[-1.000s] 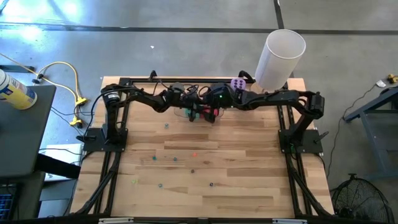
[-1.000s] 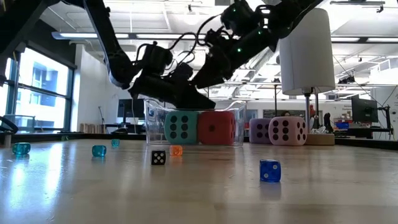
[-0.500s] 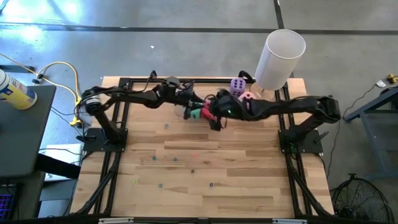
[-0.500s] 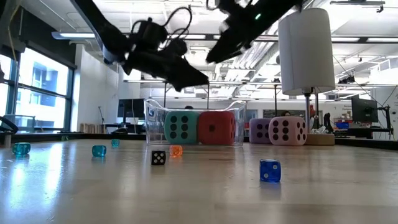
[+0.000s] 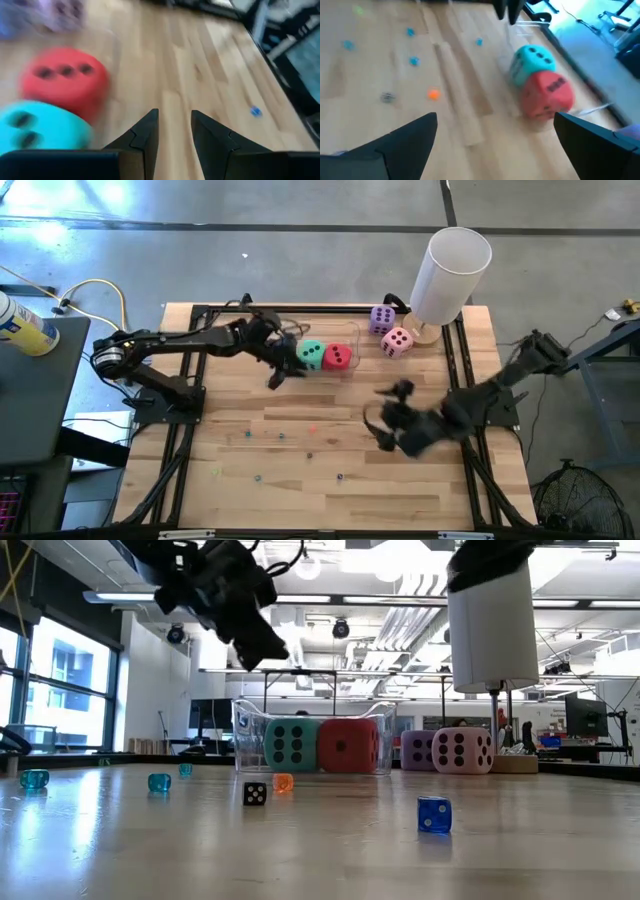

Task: Pick & Place Dice
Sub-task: Put the small light blue dice into the transparent bin

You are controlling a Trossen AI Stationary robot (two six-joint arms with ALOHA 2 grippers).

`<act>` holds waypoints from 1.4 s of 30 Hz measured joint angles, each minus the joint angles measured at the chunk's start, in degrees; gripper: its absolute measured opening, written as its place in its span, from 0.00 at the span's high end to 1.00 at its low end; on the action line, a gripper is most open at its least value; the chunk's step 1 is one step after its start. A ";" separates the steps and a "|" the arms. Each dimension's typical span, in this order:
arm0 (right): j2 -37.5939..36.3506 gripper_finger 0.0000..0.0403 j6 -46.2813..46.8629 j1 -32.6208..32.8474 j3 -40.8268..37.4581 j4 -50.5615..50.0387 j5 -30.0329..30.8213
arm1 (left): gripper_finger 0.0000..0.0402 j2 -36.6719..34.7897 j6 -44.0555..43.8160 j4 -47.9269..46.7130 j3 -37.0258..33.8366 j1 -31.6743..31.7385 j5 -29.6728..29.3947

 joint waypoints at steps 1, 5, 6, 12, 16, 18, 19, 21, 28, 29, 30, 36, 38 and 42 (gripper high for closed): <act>0.03 0.03 3.54 2.57 -1.20 1.00 1.88 | 0.73 0.00 0.38 -1.89 0.00 -1.15 0.05; 1.70 0.03 14.72 11.10 -7.52 7.20 7.74 | 0.73 -0.56 0.78 -9.54 0.00 -6.37 0.00; 2.54 0.03 15.74 12.66 -9.20 10.39 8.66 | 0.73 -0.84 1.02 -12.11 0.00 -7.79 -0.08; 8.74 0.03 16.09 17.85 -15.70 25.36 12.29 | 0.73 -0.80 0.66 -20.36 -0.02 -19.05 -1.83; 12.88 0.03 16.09 17.45 -15.98 28.65 11.18 | 0.73 -0.70 0.35 -20.19 -1.05 -26.91 -6.08; 14.37 0.03 16.09 16.75 -16.00 29.40 9.44 | 0.73 -0.70 -0.42 -19.06 -1.65 -30.19 -9.89; 14.86 0.03 16.09 16.44 -16.00 29.63 8.43 | 0.73 -0.70 -0.83 -18.95 -1.92 -31.70 -12.08; 15.66 0.03 15.79 15.73 -16.00 30.34 6.94 | 0.73 -0.68 -2.08 -18.69 -2.64 -34.32 -16.67; 16.06 0.03 8.67 13.41 -16.00 35.23 5.39 | 0.73 -0.66 -7.50 -15.75 -5.38 -40.63 -30.75; 16.06 0.03 7.60 13.16 -16.00 36.01 5.36 | 0.73 -0.67 -7.53 -15.79 -6.05 -41.10 -32.33; 16.06 0.03 6.65 12.92 -16.00 36.72 5.35 | 0.73 -0.54 -7.38 -15.85 -6.79 -41.43 -33.88; 16.06 0.03 3.72 11.63 -16.00 38.75 4.68 | 0.73 -0.42 -8.78 -10.87 -11.19 -41.47 -40.62; 16.06 0.03 3.60 11.24 -16.00 39.05 3.84 | 0.73 -0.41 -8.62 -8.31 -12.70 -41.52 -40.52; 16.06 0.03 3.59 10.78 -16.00 39.05 2.35 | 0.73 -0.02 -10.42 -4.63 -15.05 -41.52 -41.69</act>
